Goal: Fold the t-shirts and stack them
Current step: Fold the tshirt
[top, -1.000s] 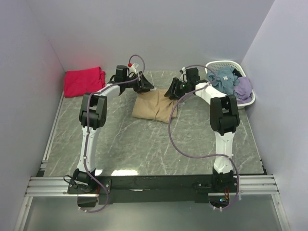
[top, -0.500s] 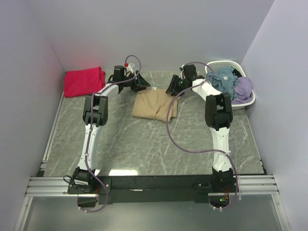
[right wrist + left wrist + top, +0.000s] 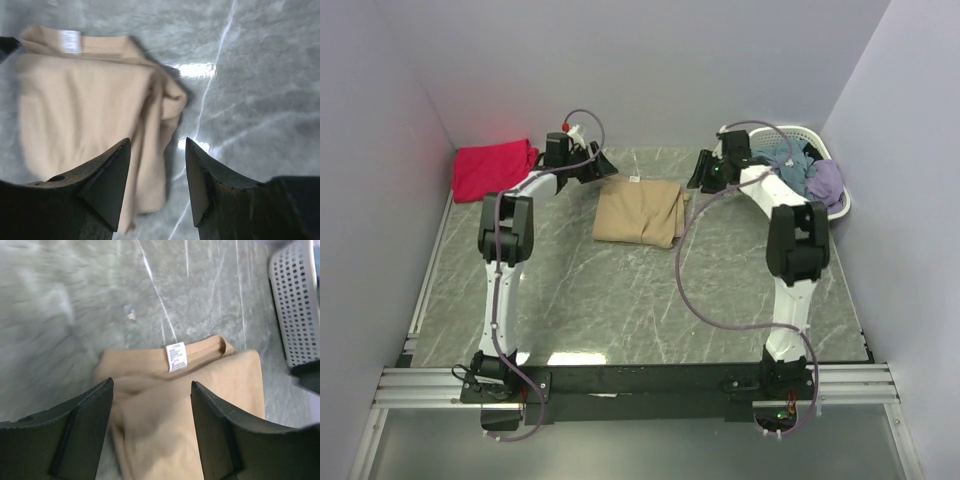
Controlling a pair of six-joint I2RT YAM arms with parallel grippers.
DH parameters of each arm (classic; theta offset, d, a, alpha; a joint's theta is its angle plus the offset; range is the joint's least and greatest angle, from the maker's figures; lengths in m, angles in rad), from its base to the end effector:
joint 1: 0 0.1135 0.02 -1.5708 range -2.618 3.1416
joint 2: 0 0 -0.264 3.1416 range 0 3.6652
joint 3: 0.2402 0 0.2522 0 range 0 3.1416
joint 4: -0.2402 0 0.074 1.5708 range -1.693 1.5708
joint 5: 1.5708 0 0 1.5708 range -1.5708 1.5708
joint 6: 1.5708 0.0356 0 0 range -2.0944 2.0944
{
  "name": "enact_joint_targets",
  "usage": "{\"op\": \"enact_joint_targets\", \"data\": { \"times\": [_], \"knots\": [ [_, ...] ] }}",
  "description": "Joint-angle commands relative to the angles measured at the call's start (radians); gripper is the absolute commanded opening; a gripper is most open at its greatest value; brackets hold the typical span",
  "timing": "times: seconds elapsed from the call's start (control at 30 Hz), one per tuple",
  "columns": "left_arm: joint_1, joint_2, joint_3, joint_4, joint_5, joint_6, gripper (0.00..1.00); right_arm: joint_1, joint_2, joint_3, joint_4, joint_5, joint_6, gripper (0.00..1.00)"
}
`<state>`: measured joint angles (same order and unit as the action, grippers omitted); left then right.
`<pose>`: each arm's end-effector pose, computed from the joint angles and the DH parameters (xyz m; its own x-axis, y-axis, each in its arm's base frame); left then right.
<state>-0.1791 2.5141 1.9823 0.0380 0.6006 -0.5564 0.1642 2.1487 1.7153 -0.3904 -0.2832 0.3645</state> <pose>0.5536 -0.1207 0.1470 -0.7323 -0.3102 -0.6063 0.2943 0.6587 -0.6925 0.4771 0.0891 0.2068 -0.7990 0.2146 -0.5617 -0.0636 0.8988 0.4338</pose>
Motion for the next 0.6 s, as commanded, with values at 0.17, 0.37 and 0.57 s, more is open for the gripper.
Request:
{"op": "enact_joint_targets", "data": {
  "times": [0.17,0.37,0.57],
  "knots": [
    [0.009,-0.408,-0.276,0.105,-0.124,0.041,0.70,0.008,-0.317,-0.311,0.128,-0.194,0.014,0.54],
    [-0.039,-0.486,-0.419,0.134,-0.088,0.024,0.72,0.049,-0.352,-0.468,0.214,-0.252,0.034,0.54],
    [-0.077,-0.426,-0.444,0.129,-0.055,0.029,0.71,0.080,-0.316,-0.508,0.246,-0.269,0.042,0.54]
  ]
}}
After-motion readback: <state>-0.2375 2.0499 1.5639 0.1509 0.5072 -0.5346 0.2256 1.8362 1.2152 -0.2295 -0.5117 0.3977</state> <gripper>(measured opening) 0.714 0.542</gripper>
